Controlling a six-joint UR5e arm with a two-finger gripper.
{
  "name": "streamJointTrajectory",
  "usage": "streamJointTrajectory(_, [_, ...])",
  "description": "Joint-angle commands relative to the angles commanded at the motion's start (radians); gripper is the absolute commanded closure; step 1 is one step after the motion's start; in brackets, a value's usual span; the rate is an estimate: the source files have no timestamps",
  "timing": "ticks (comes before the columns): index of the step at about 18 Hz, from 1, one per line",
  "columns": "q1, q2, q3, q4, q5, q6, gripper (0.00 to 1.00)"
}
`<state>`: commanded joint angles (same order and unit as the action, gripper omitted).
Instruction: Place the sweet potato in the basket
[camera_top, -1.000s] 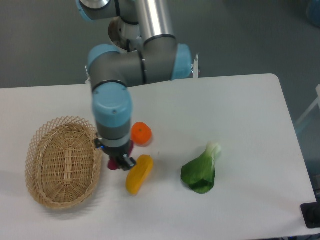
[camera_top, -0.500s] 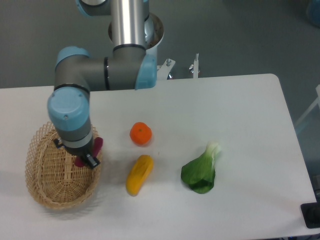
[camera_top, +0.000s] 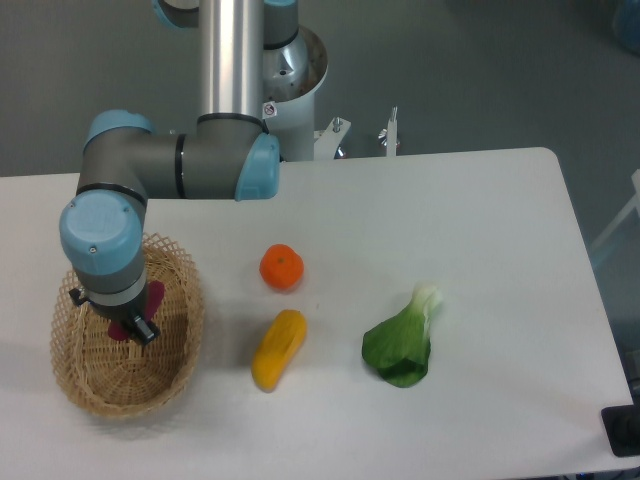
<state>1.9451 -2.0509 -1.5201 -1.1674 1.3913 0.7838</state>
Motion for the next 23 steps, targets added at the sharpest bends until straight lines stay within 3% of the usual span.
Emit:
streamJointTrajectory(3, [-0.002,0.017,-0.017,0.003,0.003,0.005,0.07])
streamJointTrajectory(4, [0.0,0.02,-0.017,0.003,0.003,0.003,0.0])
streamJointTrajectory(9, [0.03,0.061,-0.005,0.02,0.017,0.003,0.0])
streamJointTrajectory(16, [0.254,0.081,0.006,0.049,0.095,0.031,0.0])
streamJointTrajectory(23, [0.481,0.075,0.02,0.08,0.1,0.256,0.0])
